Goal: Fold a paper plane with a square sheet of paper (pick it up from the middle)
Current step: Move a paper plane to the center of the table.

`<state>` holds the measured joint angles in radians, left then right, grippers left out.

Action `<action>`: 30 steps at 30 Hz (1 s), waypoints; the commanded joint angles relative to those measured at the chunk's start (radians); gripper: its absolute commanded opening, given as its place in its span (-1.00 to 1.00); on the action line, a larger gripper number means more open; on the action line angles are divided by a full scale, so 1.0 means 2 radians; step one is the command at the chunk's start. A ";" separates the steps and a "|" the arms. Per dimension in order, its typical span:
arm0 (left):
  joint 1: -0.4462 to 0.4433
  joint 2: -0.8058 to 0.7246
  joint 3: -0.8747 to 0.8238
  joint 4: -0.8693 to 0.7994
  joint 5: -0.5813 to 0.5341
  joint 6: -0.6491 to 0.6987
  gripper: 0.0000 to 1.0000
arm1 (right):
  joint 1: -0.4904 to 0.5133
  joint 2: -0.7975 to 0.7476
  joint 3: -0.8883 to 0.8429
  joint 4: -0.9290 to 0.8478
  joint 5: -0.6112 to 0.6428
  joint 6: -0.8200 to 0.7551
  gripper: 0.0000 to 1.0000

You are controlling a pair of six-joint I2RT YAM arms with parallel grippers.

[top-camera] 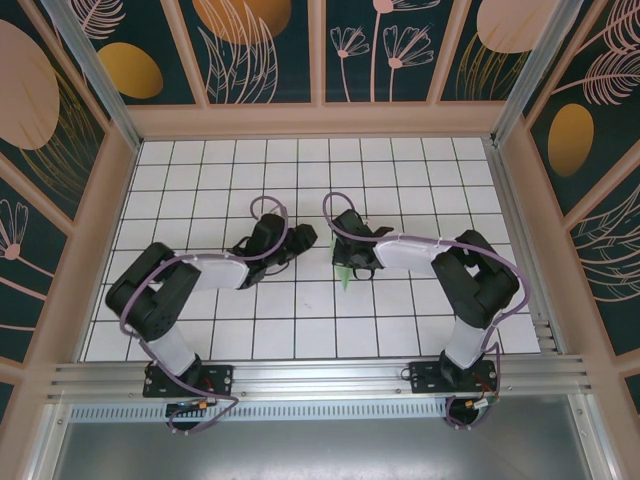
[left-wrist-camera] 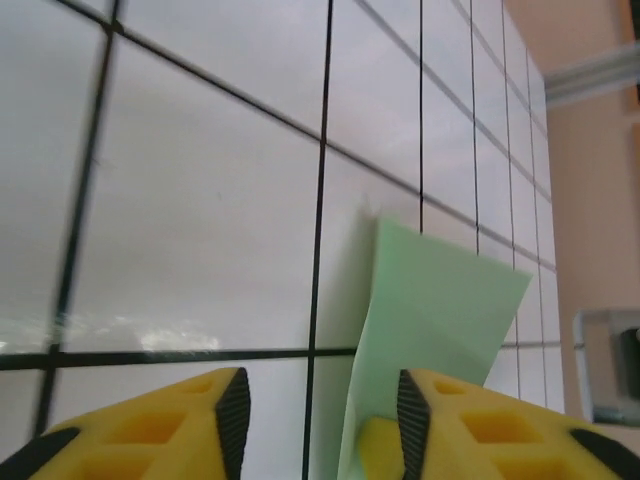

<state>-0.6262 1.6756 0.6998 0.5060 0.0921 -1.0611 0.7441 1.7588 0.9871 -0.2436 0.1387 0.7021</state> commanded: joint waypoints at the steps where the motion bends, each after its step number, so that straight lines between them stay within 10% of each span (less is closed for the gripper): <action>1: 0.015 -0.040 -0.009 -0.081 -0.042 0.030 0.11 | -0.002 -0.003 0.042 -0.028 0.023 -0.043 -0.99; 10: 0.025 -0.109 -0.021 -0.200 -0.156 0.066 0.95 | -0.035 0.071 0.160 -0.051 0.026 -0.128 -0.96; 30: 0.025 -0.137 -0.042 -0.222 -0.175 0.068 0.97 | -0.069 0.216 0.298 -0.089 0.015 -0.151 -0.69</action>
<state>-0.5823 1.4105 0.6296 0.0769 -0.2474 -0.9424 0.6022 2.1700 1.5509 -0.3794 0.1642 0.3988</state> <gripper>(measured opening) 0.985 0.149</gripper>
